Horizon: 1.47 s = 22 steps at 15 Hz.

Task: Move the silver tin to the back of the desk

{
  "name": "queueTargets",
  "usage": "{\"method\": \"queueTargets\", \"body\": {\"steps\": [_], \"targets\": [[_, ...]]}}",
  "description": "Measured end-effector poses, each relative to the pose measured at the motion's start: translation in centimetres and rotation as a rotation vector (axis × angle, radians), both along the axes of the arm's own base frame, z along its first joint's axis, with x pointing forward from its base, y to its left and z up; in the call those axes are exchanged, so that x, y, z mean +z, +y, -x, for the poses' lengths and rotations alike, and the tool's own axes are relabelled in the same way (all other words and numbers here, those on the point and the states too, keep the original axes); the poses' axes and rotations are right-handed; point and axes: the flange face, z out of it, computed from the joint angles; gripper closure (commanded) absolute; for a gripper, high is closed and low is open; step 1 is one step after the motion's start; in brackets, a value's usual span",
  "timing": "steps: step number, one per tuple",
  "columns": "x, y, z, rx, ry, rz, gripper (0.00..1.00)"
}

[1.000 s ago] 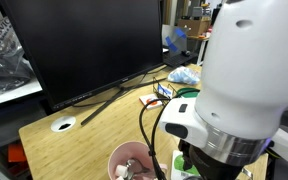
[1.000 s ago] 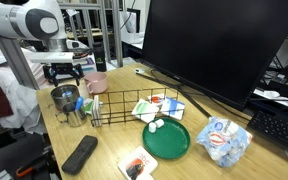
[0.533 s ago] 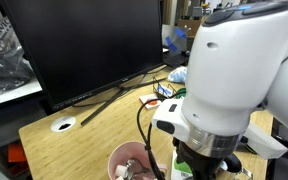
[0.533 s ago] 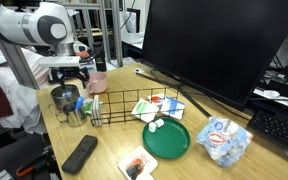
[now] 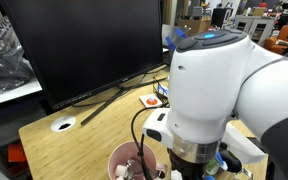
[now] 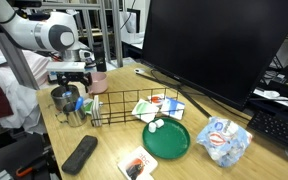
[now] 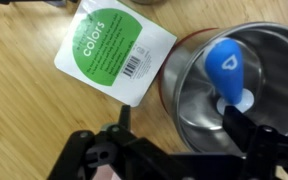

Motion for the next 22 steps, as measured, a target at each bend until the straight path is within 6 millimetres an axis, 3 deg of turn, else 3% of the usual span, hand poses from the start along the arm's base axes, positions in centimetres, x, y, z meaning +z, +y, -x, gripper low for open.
{"method": "queueTargets", "body": {"steps": [9, 17, 22], "targets": [[-0.7, -0.4, -0.6, -0.013, 0.012, 0.002, 0.99], [-0.8, -0.9, -0.2, 0.018, 0.023, 0.003, 0.98], [0.4, -0.5, 1.8, 0.076, 0.025, -0.01, 0.98]]}}
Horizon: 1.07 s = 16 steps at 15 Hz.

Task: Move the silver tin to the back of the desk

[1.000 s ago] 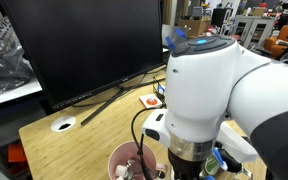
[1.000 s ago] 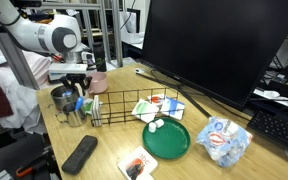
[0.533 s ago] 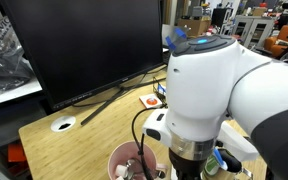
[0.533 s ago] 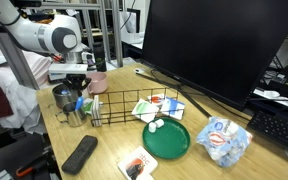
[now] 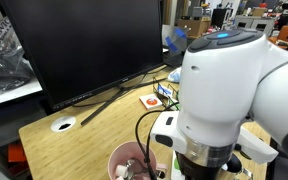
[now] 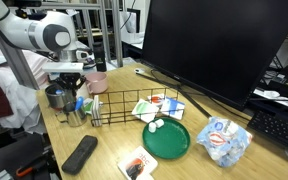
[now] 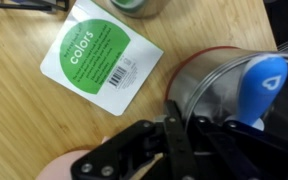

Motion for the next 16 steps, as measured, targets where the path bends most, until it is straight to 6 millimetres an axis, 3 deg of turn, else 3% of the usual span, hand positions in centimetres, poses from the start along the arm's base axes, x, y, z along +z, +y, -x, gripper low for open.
{"method": "queueTargets", "body": {"steps": [4, 7, 10, 16], "targets": [[4.6, 0.7, 1.2, 0.045, -0.033, -0.004, 0.98], [8.7, -0.4, 1.0, 0.036, -0.075, 0.028, 0.98], [11.1, -3.6, -1.1, -0.066, -0.133, 0.087, 0.98], [13.5, -9.6, -7.7, -0.321, -0.228, 0.119, 0.98]]}}
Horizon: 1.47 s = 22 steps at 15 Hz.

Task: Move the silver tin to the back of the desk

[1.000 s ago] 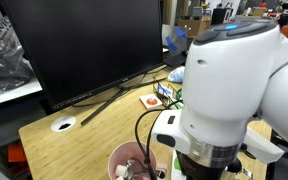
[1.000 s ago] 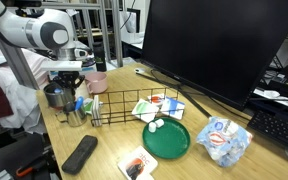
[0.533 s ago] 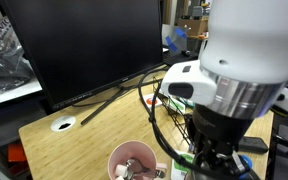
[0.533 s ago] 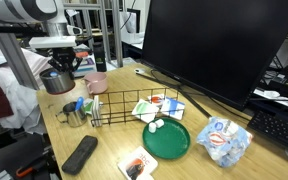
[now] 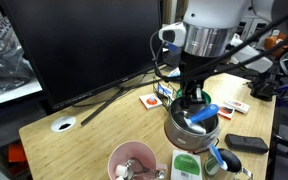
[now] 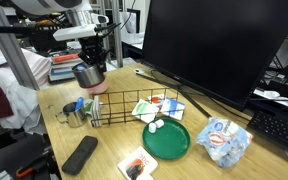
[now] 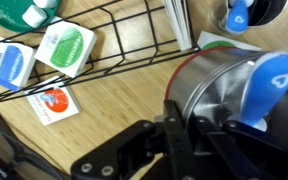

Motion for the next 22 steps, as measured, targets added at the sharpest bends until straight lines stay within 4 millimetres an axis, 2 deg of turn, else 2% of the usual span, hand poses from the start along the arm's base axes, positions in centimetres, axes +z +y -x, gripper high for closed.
{"method": "queueTargets", "body": {"steps": [1, 2, 5, 10, 11, 16, 18, 22], "targets": [[0.4, -0.6, -1.0, -0.035, -0.011, 0.005, 0.98], [0.7, -1.1, -1.8, -0.065, -0.012, 0.01, 0.92], [1.0, -1.1, -3.3, -0.084, 0.002, 0.016, 0.92], [0.8, -0.9, -3.4, -0.084, 0.008, 0.018, 0.92], [0.8, -0.9, -3.4, -0.084, 0.008, 0.018, 0.98], [0.1, -0.9, -3.7, -0.091, 0.022, 0.012, 0.98], [-0.3, -0.9, -4.9, -0.1, 0.024, 0.005, 0.98], [-2.0, -1.7, -8.8, -0.138, 0.034, -0.007, 0.98]]}}
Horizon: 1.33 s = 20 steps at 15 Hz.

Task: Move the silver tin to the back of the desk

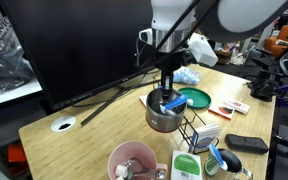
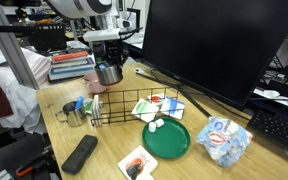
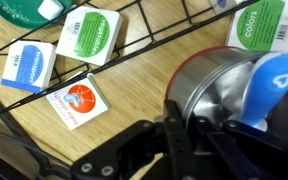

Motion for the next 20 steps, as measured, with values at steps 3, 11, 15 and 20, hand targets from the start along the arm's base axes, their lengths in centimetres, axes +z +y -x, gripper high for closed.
{"method": "queueTargets", "body": {"steps": [3, 11, 15, 20], "targets": [[-3.5, -0.5, -2.2, -0.023, 0.042, 0.0, 0.98], [-8.4, -0.5, -5.4, -0.047, 0.088, -0.01, 0.98], [-8.9, -0.4, -5.5, -0.043, 0.103, -0.026, 0.74], [-8.9, -0.7, -5.6, -0.046, 0.108, -0.035, 0.39]]}}
